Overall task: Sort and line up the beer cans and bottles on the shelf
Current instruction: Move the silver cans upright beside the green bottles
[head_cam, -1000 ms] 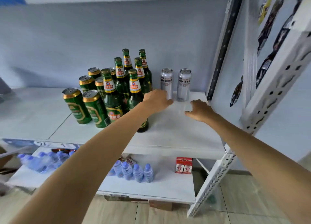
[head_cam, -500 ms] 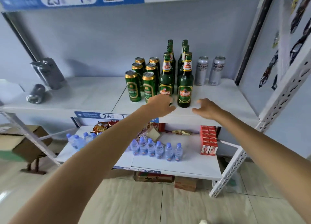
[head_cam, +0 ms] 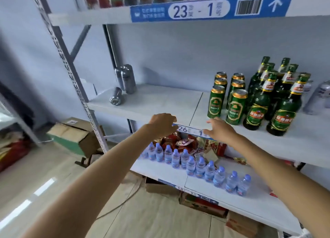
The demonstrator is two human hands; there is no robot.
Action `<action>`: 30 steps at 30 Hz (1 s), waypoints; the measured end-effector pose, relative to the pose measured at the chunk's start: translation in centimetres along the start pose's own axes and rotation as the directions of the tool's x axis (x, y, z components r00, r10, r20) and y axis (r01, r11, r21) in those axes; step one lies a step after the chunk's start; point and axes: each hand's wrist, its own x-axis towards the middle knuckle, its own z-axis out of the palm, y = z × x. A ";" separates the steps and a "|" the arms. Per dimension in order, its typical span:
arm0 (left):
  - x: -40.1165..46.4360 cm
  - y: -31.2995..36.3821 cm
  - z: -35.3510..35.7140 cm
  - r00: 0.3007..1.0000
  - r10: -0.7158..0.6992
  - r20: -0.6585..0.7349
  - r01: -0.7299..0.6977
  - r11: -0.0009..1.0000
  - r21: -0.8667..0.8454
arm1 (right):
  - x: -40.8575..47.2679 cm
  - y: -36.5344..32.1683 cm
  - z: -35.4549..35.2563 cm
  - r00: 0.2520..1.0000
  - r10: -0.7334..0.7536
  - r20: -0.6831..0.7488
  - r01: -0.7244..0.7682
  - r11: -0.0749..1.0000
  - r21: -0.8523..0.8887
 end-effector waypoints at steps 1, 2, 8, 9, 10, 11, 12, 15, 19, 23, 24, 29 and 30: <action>0.2 -2.4 0.1 1.000 -0.020 0.003 0.020 1.000 0.005 | 1.6 -1.7 0.4 1.000 -0.013 0.002 0.013 1.000 0.008; 0.5 -4.7 0.2 0.999 -0.046 0.006 0.046 0.999 0.006 | 3.3 -3.3 0.7 1.000 -0.027 -0.003 0.027 0.999 0.016; 2.3 -18.1 -0.2 0.984 -0.179 -0.001 0.179 0.984 -0.003 | 12.3 -13.4 2.2 0.996 -0.084 0.020 0.081 0.991 0.106; 2.5 -20.1 -0.4 0.980 -0.198 -0.003 0.198 0.980 0.003 | 13.7 -15.1 2.4 0.996 -0.090 0.025 0.087 0.989 0.116; 2.7 -21.9 -0.6 0.975 -0.220 -0.005 0.220 0.975 0.005 | 14.8 -16.6 2.5 0.995 -0.098 0.028 0.094 0.988 0.123; 2.9 -23.9 -0.8 0.970 -0.242 -0.003 0.242 0.970 -0.002 | 16.1 -18.4 2.7 0.994 -0.107 0.037 0.101 0.986 0.130; 3.2 -25.8 -0.9 0.965 -0.264 0.002 0.264 0.964 -0.014 | 17.3 -20.0 3.0 0.992 -0.113 0.047 0.106 0.985 0.135; 4.5 -31.7 -0.9 0.958 -0.288 -0.006 0.288 0.957 -0.025 | 21.0 -24.6 4.3 0.988 -0.128 0.087 0.116 0.984 0.139; 7.3 -40.1 -1.1 0.952 -0.307 -0.010 0.307 0.952 0.002 | 26.6 -30.8 6.4 0.988 -0.116 0.106 0.097 0.980 0.176; 11.1 -48.2 -0.7 0.957 -0.289 -0.034 0.288 0.957 -0.023 | 32.2 -36.5 8.2 0.994 -0.067 0.088 0.045 0.972 0.231; 12.2 -50.2 -0.5 0.961 -0.273 -0.043 0.272 0.962 -0.016 | 33.6 -37.8 8.6 0.994 -0.055 0.096 0.030 0.968 0.250; 17.8 -57.6 -0.8 0.969 -0.222 -0.105 0.221 0.975 -0.021 | 39.2 -42.8 10.2 0.991 0.093 0.095 -0.115 0.959 0.260; 18.7 -58.3 -0.9 0.970 -0.218 -0.108 0.216 0.976 -0.024 | 39.9 -43.6 10.5 0.987 0.128 0.097 -0.149 0.953 0.265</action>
